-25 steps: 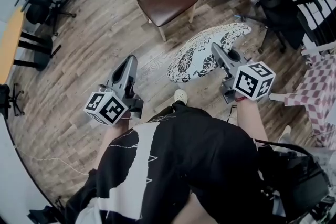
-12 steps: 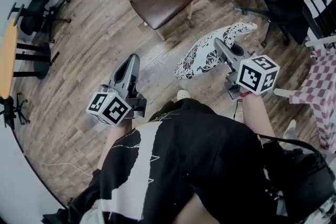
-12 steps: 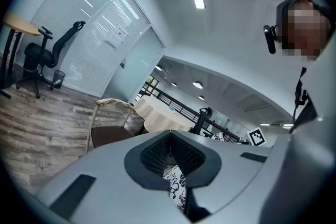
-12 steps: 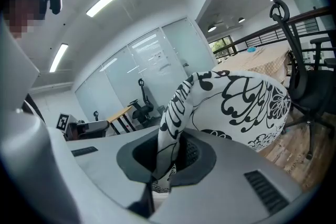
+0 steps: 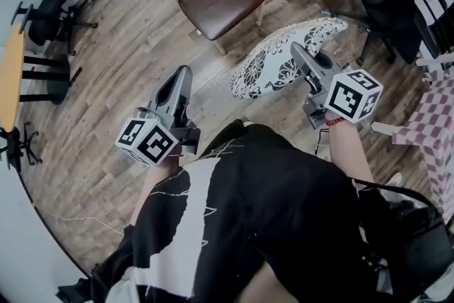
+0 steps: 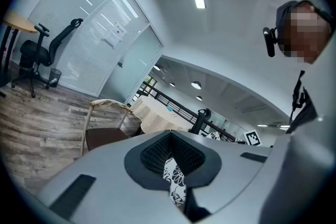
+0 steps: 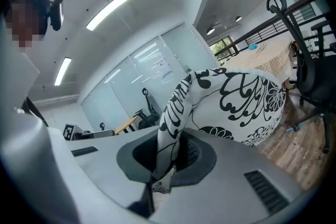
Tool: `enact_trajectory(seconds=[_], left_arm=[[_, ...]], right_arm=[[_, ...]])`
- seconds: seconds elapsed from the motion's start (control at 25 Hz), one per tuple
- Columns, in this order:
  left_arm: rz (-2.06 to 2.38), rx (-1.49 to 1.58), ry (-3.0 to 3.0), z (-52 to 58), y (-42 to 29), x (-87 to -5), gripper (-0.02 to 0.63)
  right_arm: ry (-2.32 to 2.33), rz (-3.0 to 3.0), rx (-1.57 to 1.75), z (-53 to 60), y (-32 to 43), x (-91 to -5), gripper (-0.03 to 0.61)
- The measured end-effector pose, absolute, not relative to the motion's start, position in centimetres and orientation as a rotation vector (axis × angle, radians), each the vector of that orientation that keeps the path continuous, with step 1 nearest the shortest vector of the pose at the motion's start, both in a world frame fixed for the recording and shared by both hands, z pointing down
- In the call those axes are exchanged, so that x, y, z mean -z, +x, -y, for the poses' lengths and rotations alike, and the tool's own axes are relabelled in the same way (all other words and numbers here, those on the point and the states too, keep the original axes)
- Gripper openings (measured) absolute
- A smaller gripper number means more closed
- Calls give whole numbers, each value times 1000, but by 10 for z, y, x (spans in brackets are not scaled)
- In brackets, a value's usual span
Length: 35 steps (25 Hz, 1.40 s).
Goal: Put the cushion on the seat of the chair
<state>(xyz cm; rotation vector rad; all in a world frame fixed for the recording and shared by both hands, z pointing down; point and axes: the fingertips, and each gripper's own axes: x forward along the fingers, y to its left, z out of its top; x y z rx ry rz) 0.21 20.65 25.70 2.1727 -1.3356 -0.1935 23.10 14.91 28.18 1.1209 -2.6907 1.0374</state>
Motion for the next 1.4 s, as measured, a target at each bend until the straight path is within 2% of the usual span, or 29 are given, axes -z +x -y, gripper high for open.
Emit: enact_trajectory(seconds=[0.64,1.4], left_arm=[[1233,201,2213,-171,-10,-264,14],[1118,138,2218,-51,-112,-280,14]], right_arm=[[1178,2702,-1018,-113,207,-271,21],[1535,2573,-1066,-2,143,-273,21]])
